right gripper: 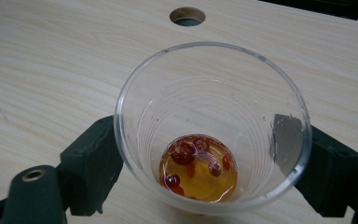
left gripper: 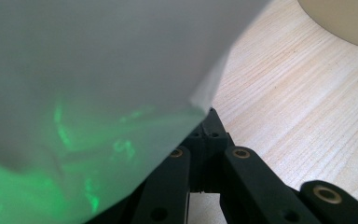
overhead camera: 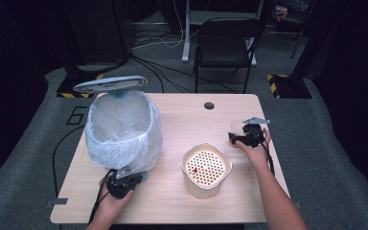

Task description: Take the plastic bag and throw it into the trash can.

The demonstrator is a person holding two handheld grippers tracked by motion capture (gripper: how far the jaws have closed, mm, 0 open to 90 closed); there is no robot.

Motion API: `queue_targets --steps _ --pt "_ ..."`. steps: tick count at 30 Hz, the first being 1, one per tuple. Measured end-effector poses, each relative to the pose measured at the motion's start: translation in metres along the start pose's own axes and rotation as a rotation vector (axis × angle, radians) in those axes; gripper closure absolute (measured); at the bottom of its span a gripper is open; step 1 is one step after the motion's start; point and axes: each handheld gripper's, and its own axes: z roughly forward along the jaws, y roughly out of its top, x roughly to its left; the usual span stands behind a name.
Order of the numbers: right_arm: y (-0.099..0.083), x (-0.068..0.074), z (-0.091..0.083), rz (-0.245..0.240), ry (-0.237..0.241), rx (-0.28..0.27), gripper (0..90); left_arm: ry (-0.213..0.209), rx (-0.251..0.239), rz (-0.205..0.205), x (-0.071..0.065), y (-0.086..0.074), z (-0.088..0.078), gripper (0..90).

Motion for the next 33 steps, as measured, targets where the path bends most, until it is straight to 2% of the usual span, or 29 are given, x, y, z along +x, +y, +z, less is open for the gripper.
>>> queue_targets --steps 9,17,24,33 --pt "0.002 -0.001 0.006 -0.01 -0.002 0.005 30.4 -0.001 0.005 0.005 0.0 0.0 -0.001 90.0" --pt "0.002 -0.003 0.005 -0.027 -0.005 0.011 36.1 -0.001 0.004 0.005 0.0 0.0 0.0 90.0" --pt "0.0 -0.002 -0.001 -0.044 0.005 0.017 38.4 0.0 0.005 0.005 0.0 0.0 -0.001 90.0" --pt "-0.008 -0.002 -0.013 -0.057 0.043 0.018 40.0 0.001 0.002 0.0 0.0 0.0 0.0 90.0"
